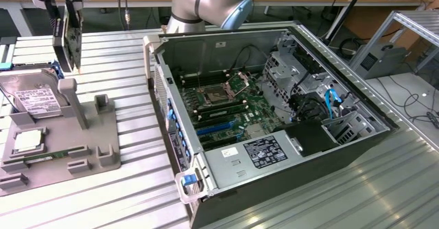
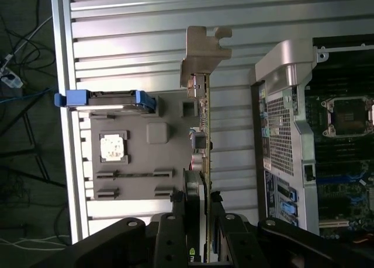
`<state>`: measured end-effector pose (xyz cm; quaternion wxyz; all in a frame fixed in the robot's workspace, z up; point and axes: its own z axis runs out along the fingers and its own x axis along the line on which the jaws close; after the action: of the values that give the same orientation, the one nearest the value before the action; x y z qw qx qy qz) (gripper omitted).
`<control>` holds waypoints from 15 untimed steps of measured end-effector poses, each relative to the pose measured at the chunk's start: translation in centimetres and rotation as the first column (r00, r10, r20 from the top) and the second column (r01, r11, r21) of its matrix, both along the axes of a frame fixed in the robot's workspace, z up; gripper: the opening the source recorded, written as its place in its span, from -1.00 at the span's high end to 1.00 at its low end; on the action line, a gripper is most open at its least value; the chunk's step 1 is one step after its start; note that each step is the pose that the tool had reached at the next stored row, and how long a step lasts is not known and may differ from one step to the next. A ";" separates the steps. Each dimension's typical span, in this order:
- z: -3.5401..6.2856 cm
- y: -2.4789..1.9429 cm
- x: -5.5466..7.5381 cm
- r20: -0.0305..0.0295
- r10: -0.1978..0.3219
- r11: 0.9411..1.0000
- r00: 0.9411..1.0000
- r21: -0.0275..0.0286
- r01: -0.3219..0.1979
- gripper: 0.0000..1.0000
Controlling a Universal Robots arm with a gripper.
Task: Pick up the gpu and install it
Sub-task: 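Pick up the gpu and move the gpu toward the slot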
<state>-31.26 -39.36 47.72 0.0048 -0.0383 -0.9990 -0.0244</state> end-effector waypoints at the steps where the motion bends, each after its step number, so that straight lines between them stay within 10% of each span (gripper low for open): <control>1: 0.10 0.00 0.0 0.000 0.000 1.000 1.000 0.000 0.000 0.47; 15: 1.84 0.00 0.0 0.000 0.000 1.000 1.000 0.004 0.000 0.47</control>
<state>-31.26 -39.37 49.56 0.0049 -0.0382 -0.9989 -0.0264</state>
